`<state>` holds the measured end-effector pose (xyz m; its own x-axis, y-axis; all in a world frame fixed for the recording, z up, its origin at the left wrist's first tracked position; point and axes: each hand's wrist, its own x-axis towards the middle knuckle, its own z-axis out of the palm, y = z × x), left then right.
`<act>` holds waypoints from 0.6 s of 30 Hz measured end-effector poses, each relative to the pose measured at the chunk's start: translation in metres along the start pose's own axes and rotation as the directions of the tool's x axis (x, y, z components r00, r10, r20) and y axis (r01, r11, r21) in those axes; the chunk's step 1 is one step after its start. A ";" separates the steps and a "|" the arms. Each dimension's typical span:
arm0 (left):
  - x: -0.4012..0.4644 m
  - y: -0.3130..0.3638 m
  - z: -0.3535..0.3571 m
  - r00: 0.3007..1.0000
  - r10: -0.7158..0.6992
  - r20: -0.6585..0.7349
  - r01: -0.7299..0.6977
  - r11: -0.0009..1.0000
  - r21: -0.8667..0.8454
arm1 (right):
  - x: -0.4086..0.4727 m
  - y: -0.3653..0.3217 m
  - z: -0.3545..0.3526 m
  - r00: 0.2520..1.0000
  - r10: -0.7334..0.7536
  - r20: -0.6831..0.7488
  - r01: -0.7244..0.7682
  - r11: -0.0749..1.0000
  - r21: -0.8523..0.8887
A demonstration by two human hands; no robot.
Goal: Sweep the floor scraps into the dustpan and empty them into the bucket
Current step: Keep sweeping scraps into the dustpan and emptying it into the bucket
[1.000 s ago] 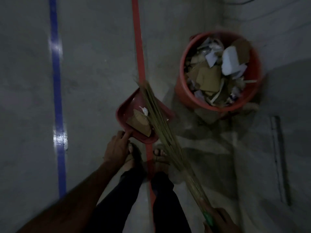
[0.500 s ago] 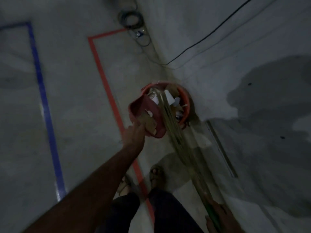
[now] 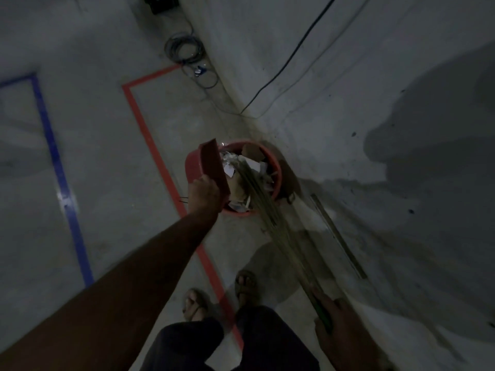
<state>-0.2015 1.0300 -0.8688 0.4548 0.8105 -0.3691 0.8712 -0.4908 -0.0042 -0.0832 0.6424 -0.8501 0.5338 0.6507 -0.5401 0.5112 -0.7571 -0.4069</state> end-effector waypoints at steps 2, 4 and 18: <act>-0.003 -0.005 -0.001 0.998 -0.005 -0.066 0.002 0.999 -0.046 | 0.000 -0.006 -0.002 0.992 -0.093 -0.081 0.094 0.996 0.008; -0.019 -0.015 -0.006 0.995 0.011 -0.103 -0.010 1.000 0.008 | -0.003 -0.012 -0.011 0.990 -0.093 -0.107 0.088 0.995 -0.052; -0.173 -0.071 0.044 0.992 -0.111 0.055 0.110 0.994 0.019 | -0.058 0.024 -0.055 0.964 -0.249 -0.091 0.243 0.967 -0.075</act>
<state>-0.3495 0.9107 -0.8453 0.3445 0.8412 -0.4168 0.9124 -0.4046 -0.0625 -0.0651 0.5898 -0.7878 0.4483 0.8215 -0.3523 0.6746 -0.5695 -0.4697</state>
